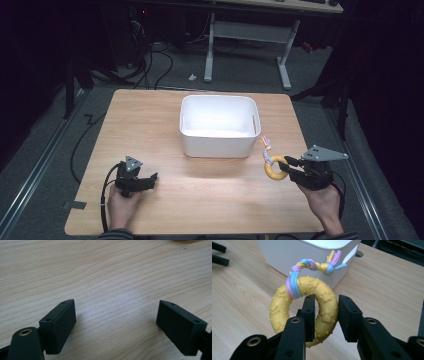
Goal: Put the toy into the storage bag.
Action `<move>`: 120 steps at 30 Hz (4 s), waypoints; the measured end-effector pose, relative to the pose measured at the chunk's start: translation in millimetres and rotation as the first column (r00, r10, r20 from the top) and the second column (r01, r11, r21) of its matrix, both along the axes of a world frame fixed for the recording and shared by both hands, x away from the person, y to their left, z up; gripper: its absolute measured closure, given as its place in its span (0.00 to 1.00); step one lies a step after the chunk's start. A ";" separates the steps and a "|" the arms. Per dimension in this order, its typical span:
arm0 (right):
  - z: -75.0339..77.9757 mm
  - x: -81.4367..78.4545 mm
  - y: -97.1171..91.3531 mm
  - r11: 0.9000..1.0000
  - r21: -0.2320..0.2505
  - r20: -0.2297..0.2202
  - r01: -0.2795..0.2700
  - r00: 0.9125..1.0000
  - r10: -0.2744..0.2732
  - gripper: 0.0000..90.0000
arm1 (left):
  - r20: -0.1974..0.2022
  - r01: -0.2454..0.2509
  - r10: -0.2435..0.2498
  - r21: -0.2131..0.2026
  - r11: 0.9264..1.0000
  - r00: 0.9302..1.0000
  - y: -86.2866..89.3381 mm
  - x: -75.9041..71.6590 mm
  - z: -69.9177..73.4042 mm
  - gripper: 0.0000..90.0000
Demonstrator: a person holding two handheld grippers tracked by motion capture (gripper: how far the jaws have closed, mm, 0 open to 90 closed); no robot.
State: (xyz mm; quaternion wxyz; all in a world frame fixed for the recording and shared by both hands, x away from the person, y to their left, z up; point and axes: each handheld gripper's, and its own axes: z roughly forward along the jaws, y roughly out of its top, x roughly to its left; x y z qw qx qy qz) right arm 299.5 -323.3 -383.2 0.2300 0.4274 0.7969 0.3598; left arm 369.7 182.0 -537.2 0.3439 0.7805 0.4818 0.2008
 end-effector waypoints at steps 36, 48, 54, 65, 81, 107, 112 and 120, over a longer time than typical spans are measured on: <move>46.5 66.6 35.6 0.998 -0.019 -0.001 -0.065 0.998 0.065 0.76 | 0.001 -0.007 0.007 0.002 1.000 1.000 -0.3 0.3 0.0 0.18; 54.5 85.9 46.2 0.998 -0.028 -0.006 -0.063 0.998 0.063 0.76 | 0.001 -0.006 0.006 0.001 1.000 1.000 -0.3 0.3 0.0 0.18; 55.5 95.7 50.1 0.998 -0.020 -0.014 -0.067 0.998 0.067 0.76 | 0.001 -0.006 0.006 0.001 1.000 1.000 -0.2 0.3 0.0 0.19; 52.6 119.0 69.5 0.996 -0.033 -0.033 -0.079 0.996 0.077 0.76 | 0.001 -0.006 0.006 0.001 1.000 1.000 -0.2 0.4 0.0 0.19; 28.6 154.9 98.3 0.995 -0.055 -0.110 -0.083 0.991 0.077 0.76 | 0.001 -0.006 0.006 0.001 1.000 1.000 -0.2 0.4 0.0 0.19; -0.7 180.3 125.8 0.992 -0.094 -0.220 -0.079 0.974 0.056 0.76 | 0.001 -0.007 0.007 0.001 1.000 1.000 -0.2 0.4 0.0 0.19; -3.7 182.4 128.4 0.990 -0.110 -0.236 -0.083 0.970 0.055 0.76 | 0.001 -0.007 0.007 0.001 1.000 1.000 -0.3 0.4 0.0 0.19; -9.6 185.5 135.6 0.990 -0.110 -0.261 -0.094 0.963 0.062 0.76 | 0.001 -0.007 0.007 0.001 1.000 1.000 -0.3 0.4 0.0 0.19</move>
